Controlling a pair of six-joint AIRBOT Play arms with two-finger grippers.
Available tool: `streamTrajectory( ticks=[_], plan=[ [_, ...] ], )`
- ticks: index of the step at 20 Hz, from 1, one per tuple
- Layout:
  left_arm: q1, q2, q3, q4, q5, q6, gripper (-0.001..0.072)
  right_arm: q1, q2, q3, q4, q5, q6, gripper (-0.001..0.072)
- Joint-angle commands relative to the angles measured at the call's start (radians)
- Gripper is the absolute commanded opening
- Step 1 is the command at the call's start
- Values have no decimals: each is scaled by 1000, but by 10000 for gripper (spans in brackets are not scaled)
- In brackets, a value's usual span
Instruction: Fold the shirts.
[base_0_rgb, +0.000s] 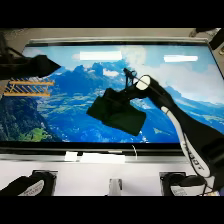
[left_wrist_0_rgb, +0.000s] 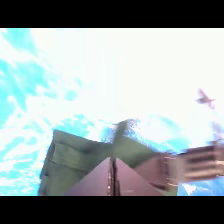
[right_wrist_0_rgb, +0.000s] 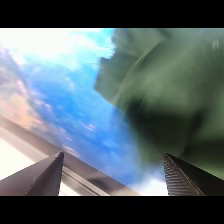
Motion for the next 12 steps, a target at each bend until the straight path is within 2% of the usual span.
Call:
streamTrajectory(
  ticks=[1,3,7,9,10,12],
  plan=[
    [35,102,0,20,-47,-2,37,20,-85,1,136,-70,-44,658],
    [35,101,-8,21,-57,-2,37,-49,-44,1,34,69,-51,655],
    [35,92,-54,27,-46,-2,38,-220,73,-7,-410,454,-67,653],
    [35,89,-67,27,-47,-2,38,-320,121,-74,-541,499,-61,653],
    [35,90,-71,26,-47,-2,38,-369,135,-135,-528,474,-34,652],
    [35,90,-71,26,-46,-2,38,-423,137,-275,-363,383,-15,649]
  ],
)
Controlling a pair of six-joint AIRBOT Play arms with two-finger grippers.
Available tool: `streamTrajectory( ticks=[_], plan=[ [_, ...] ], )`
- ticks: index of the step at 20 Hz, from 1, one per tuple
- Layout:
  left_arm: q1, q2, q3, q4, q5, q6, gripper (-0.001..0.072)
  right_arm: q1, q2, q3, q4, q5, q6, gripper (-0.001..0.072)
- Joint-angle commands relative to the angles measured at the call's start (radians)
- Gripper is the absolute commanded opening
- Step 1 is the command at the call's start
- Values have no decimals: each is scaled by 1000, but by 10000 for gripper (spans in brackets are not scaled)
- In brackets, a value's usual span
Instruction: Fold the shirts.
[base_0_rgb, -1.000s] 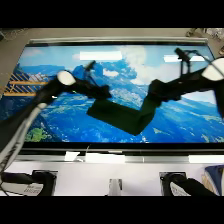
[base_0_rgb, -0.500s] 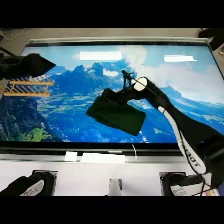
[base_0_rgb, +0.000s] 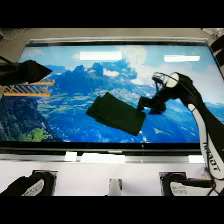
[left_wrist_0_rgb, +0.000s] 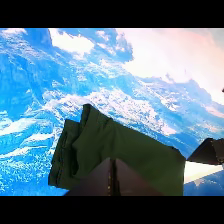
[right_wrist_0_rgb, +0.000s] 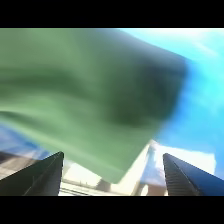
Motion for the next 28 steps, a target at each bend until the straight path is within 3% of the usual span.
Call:
streamTrajectory(
  ticks=[1,3,6,7,8,9,10,13,20,28],
  plan=[
    [1,1,-9,0,0,0,38,-91,29,-197,127,-81,1,658],
    [0,1,-8,-15,-1,-3,38,-68,14,-280,243,-204,-16,657],
    [-18,1,-8,-22,0,-3,38,-14,-39,-296,267,-266,-15,654],
    [-24,0,-8,-22,0,-2,38,-2,-51,-296,294,-297,-17,600],
    [-33,0,-8,-22,0,-2,38,2,-54,-296,330,-330,-29,444],
    [-39,0,-8,-22,0,-2,38,0,-53,-294,372,-372,-34,186],
    [-43,0,-8,-22,0,-2,38,-10,-53,-282,399,-401,-34,35],
    [-44,0,-8,-22,-1,-3,38,-117,-52,-145,410,-413,-73,26],
    [-61,0,-9,-22,-1,-18,38,-631,-47,237,254,-196,-87,26],
    [-90,0,-9,-22,0,-18,38,-1157,-29,185,36,53,-94,26]
  ],
)
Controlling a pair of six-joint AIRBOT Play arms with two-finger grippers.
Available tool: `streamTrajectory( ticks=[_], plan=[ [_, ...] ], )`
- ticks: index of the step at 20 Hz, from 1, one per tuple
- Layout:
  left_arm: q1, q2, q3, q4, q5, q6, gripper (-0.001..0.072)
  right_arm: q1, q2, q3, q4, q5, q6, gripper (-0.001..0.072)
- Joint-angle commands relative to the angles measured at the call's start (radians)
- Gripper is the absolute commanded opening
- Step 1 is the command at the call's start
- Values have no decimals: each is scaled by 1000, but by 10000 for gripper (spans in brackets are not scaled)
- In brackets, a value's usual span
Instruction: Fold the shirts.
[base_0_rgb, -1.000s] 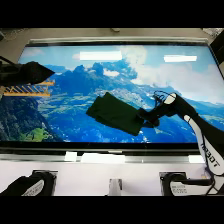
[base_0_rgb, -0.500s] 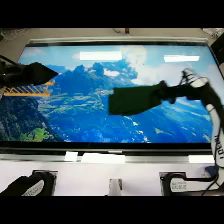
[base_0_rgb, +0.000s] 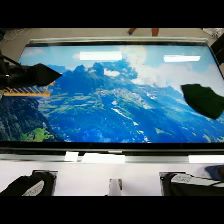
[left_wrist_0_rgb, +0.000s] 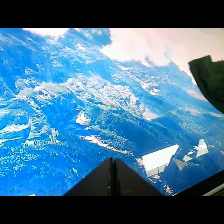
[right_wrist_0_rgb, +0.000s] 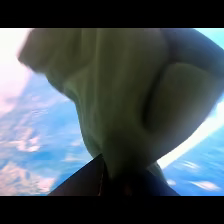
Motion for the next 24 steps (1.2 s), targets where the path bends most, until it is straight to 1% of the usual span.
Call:
streamTrajectory(
  ticks=[1,4,6,9,16,17,18,19,20,21,22,23,24],
  plan=[
    [-10,-1,0,0,0,-1,38,-191,13,-76,-122,117,11,26],
    [-11,0,0,0,-16,0,38,-277,69,-239,-217,80,17,26],
    [-12,0,0,0,-20,0,38,-319,102,-305,-260,47,17,26],
    [-11,-1,0,1,-22,0,39,-348,119,-315,-327,38,17,26],
    [-11,-3,0,5,-21,0,38,-348,118,-316,-431,24,16,28],
    [-11,-3,0,5,-21,0,38,-348,118,-316,-443,18,16,36],
    [-11,-3,0,5,-21,0,38,-348,119,-316,-446,8,16,167],
    [-11,-3,0,10,-11,5,38,-348,119,-314,-437,16,17,560],
    [-11,-3,0,39,28,12,37,-346,122,-296,-389,66,9,683],
    [-10,-3,0,72,79,7,37,-345,126,-259,-338,93,9,698],
    [-11,-9,6,103,113,-23,36,-345,134,-208,-272,98,11,696],
    [-11,-27,27,128,93,-45,35,-344,143,-141,-188,86,13,696],
    [-13,-57,60,166,41,-44,35,-328,155,-67,-123,62,18,695]
  ],
)
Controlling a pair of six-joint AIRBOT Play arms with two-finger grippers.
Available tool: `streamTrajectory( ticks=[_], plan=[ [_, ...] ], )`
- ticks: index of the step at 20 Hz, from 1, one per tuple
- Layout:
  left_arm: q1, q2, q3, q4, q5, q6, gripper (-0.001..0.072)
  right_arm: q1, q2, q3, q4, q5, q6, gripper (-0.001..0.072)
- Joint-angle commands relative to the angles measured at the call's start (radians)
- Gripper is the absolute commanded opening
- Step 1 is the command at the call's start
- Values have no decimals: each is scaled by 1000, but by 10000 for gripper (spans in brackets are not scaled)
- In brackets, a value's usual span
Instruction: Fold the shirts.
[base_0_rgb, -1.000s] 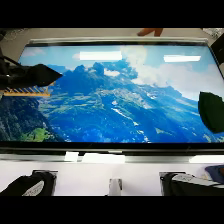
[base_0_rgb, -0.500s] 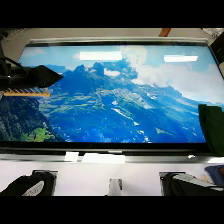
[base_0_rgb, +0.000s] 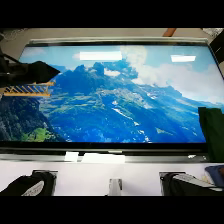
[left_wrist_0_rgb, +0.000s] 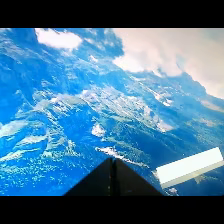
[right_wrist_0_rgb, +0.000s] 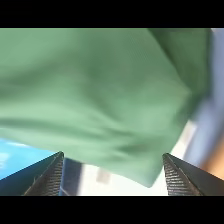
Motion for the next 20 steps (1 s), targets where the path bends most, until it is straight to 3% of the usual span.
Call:
streamTrajectory(
  ticks=[1,5,6,7,8,9,10,12,20],
  plan=[
    [-11,-77,82,151,-58,-29,35,47,33,191,194,-29,2,695],
    [-97,-282,266,560,-185,-39,36,364,121,317,172,-144,-154,694],
    [-117,-339,294,631,-218,-60,40,473,131,317,148,-134,-145,693],
    [-127,-386,299,650,-255,-69,143,575,128,314,109,-101,-105,686],
    [-130,-428,299,643,-315,-102,425,676,121,302,35,-60,-29,674],
    [-131,-466,299,644,-408,-134,647,769,107,290,-45,6,55,674],
    [-126,-488,281,643,-474,-149,657,842,89,277,-90,77,90,674],
    [-123,-456,195,642,-427,-156,657,917,65,242,-93,159,77,673],
    [-124,-434,144,598,-366,-156,657,938,63,196,-87,170,77,675]
  ],
)
